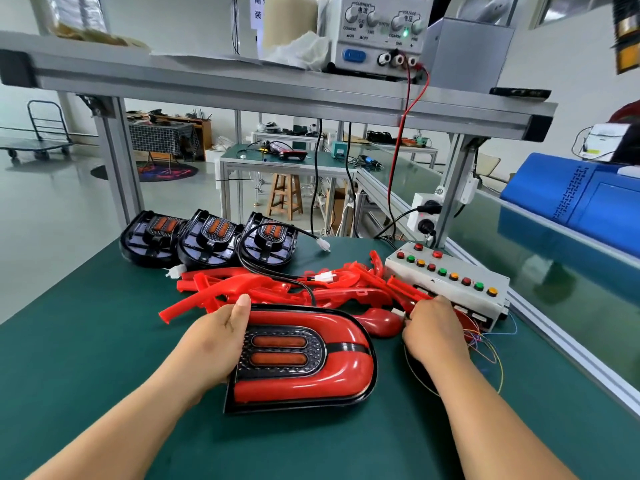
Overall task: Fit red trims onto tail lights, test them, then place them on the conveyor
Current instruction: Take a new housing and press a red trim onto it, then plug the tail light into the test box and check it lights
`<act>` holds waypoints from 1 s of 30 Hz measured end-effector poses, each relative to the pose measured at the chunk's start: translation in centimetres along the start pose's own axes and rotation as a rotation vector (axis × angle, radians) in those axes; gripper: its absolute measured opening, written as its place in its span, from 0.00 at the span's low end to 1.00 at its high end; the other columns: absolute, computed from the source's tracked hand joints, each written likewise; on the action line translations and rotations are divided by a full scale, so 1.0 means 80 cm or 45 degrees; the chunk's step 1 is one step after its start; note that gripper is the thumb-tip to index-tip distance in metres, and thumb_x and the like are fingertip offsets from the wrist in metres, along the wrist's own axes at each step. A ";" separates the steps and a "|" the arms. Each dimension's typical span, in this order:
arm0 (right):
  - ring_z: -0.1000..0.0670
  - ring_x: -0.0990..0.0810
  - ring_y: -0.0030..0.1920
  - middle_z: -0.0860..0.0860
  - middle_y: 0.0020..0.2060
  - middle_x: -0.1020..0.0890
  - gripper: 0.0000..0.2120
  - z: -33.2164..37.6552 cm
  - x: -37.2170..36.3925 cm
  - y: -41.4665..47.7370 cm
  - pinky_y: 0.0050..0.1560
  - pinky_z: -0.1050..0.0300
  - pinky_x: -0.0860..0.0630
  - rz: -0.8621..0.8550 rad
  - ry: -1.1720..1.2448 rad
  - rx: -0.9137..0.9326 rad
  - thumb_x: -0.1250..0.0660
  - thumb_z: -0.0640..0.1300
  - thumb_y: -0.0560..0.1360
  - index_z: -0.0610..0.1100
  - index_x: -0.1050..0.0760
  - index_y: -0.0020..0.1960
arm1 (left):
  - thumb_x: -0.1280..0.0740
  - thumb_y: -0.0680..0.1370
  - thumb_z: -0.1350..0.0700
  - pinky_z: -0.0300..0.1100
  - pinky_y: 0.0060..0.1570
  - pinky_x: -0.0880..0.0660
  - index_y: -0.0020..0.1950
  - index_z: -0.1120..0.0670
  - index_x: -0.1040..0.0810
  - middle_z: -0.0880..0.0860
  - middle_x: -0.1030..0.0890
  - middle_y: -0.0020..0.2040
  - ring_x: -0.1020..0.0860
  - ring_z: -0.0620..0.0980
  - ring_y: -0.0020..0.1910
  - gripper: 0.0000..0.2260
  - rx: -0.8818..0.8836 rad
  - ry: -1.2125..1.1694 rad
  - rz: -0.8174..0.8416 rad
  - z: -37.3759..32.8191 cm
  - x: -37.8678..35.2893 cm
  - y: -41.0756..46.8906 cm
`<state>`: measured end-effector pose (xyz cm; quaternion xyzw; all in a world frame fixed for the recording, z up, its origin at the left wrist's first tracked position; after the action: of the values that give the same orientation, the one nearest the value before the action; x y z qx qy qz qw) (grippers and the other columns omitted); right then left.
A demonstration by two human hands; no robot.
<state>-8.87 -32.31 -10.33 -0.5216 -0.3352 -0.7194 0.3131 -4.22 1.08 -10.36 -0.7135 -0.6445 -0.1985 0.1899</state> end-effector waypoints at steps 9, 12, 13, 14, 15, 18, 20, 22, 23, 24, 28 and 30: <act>0.49 0.25 0.41 0.58 0.30 0.33 0.09 0.006 0.042 -0.015 0.44 0.54 0.39 -0.333 0.018 0.035 0.39 0.54 0.78 0.55 0.31 0.40 | 0.36 0.79 0.42 0.48 0.36 0.22 0.39 0.48 0.21 0.50 0.19 0.35 0.22 0.50 0.34 0.13 -0.228 0.115 -0.054 -0.061 0.075 0.068; 0.51 0.24 0.43 0.59 0.33 0.29 0.08 0.016 0.036 -0.013 0.48 0.53 0.42 -0.308 0.147 0.053 0.39 0.53 0.79 0.56 0.30 0.42 | 0.32 0.79 0.49 0.46 0.39 0.20 0.43 0.50 0.20 0.54 0.18 0.43 0.19 0.52 0.40 0.07 -0.230 0.098 -0.096 -0.087 0.083 0.130; 0.52 0.27 0.41 0.59 0.33 0.29 0.07 0.020 0.034 -0.012 0.49 0.53 0.43 -0.304 0.158 0.069 0.39 0.53 0.79 0.56 0.30 0.42 | 0.32 0.79 0.51 0.47 0.43 0.19 0.44 0.52 0.20 0.54 0.18 0.44 0.19 0.53 0.40 0.07 -0.203 0.141 -0.112 -0.089 0.079 0.151; 0.53 0.30 0.39 0.60 0.32 0.30 0.07 0.023 0.032 -0.011 0.50 0.53 0.44 -0.300 0.167 0.081 0.39 0.52 0.79 0.57 0.31 0.42 | 0.33 0.79 0.51 0.46 0.45 0.20 0.45 0.53 0.20 0.55 0.18 0.44 0.19 0.53 0.39 0.07 -0.180 0.225 -0.128 -0.088 0.074 0.169; 0.54 0.32 0.39 0.61 0.32 0.31 0.08 0.024 0.030 -0.010 0.49 0.54 0.46 -0.294 0.181 0.085 0.39 0.52 0.79 0.57 0.31 0.41 | 0.33 0.80 0.51 0.44 0.44 0.22 0.46 0.54 0.19 0.55 0.17 0.44 0.19 0.54 0.39 0.09 -0.161 0.331 -0.142 -0.086 0.067 0.185; 0.55 0.32 0.38 0.62 0.32 0.31 0.10 0.026 0.025 -0.006 0.48 0.56 0.49 -0.267 0.232 0.093 0.39 0.51 0.79 0.56 0.32 0.40 | 0.34 0.80 0.48 0.43 0.43 0.28 0.50 0.60 0.18 0.59 0.17 0.48 0.20 0.58 0.48 0.15 -0.110 0.617 -0.150 -0.074 0.043 0.214; 0.56 0.32 0.37 0.63 0.32 0.31 0.10 0.027 0.024 -0.005 0.49 0.56 0.48 -0.257 0.257 0.109 0.39 0.51 0.79 0.56 0.31 0.39 | 0.33 0.79 0.47 0.43 0.44 0.31 0.49 0.62 0.20 0.59 0.19 0.49 0.22 0.58 0.50 0.16 -0.080 0.749 -0.124 -0.063 0.027 0.224; 0.57 0.32 0.38 0.63 0.33 0.31 0.08 0.027 0.024 -0.005 0.50 0.56 0.47 -0.255 0.264 0.119 0.39 0.51 0.79 0.56 0.30 0.41 | 0.32 0.78 0.51 0.43 0.43 0.32 0.47 0.62 0.22 0.60 0.20 0.50 0.24 0.58 0.48 0.13 -0.057 0.801 -0.115 -0.056 0.019 0.230; 0.56 0.32 0.38 0.63 0.33 0.31 0.07 0.027 0.024 -0.005 0.50 0.56 0.47 -0.255 0.264 0.118 0.39 0.51 0.79 0.56 0.29 0.42 | 0.32 0.78 0.54 0.44 0.43 0.31 0.47 0.62 0.22 0.61 0.19 0.51 0.23 0.58 0.48 0.10 -0.050 0.817 -0.126 -0.055 0.019 0.231; 0.56 0.32 0.39 0.63 0.33 0.31 0.07 0.027 0.024 -0.005 0.50 0.56 0.47 -0.251 0.263 0.117 0.39 0.51 0.79 0.56 0.29 0.43 | 0.33 0.78 0.58 0.44 0.43 0.30 0.46 0.62 0.22 0.62 0.19 0.51 0.23 0.59 0.47 0.07 -0.041 0.821 -0.146 -0.055 0.020 0.231; 0.55 0.31 0.40 0.62 0.34 0.28 0.06 0.029 0.024 -0.007 0.50 0.55 0.46 -0.231 0.270 0.115 0.39 0.51 0.80 0.56 0.28 0.44 | 0.38 0.77 0.64 0.46 0.42 0.27 0.47 0.63 0.21 0.61 0.20 0.48 0.24 0.59 0.44 0.06 -0.084 0.694 -0.217 -0.067 0.032 0.227; 0.56 0.29 0.41 0.61 0.36 0.27 0.05 0.030 0.025 -0.009 0.51 0.55 0.46 -0.231 0.286 0.110 0.39 0.51 0.80 0.56 0.28 0.44 | 0.37 0.78 0.62 0.46 0.39 0.25 0.52 0.59 0.19 0.61 0.18 0.47 0.21 0.60 0.44 0.08 -0.169 0.488 -0.250 -0.084 0.040 0.224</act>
<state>-8.68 -30.20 -7.95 -0.3913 -0.3745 -0.7835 0.3046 13.61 -1.52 -3.22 -0.6076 -0.6484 -0.3901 0.2414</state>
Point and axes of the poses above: each hand's wrist, its own y-axis towards the middle knuckle, its own x-axis out of the back of the hand, z = x × y, the point moved 10 cm from there along y, towards the middle knuckle
